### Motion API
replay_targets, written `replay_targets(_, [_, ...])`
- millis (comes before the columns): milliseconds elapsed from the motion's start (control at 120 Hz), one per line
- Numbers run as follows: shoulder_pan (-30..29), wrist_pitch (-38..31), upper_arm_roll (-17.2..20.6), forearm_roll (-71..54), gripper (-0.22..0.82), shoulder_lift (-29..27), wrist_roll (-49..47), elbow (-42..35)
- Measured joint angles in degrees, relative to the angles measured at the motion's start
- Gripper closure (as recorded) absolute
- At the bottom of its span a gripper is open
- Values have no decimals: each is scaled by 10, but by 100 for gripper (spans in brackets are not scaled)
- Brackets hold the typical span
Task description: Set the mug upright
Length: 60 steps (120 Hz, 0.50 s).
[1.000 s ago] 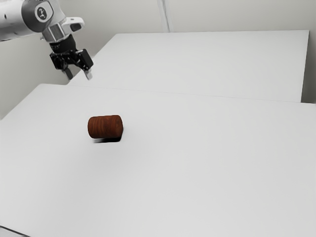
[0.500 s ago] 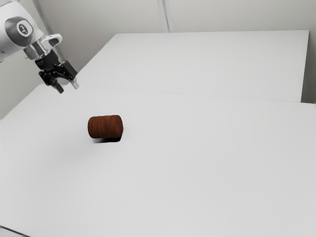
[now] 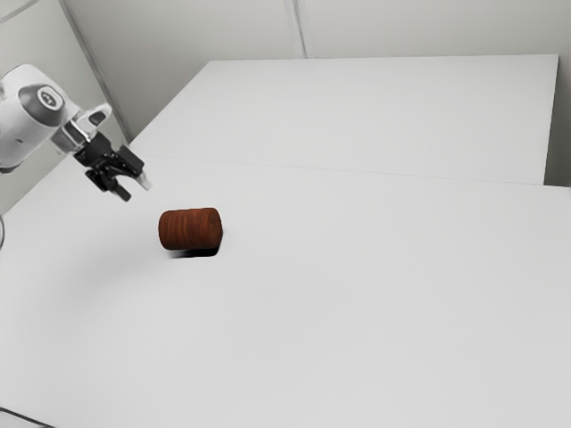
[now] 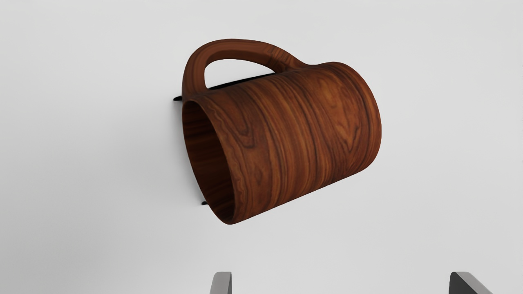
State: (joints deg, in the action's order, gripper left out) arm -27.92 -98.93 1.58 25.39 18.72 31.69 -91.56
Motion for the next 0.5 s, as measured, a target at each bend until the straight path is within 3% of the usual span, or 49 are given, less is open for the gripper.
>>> replay_targets(500, [-18, -66, -4, 139, 3, 57, 111, -46])
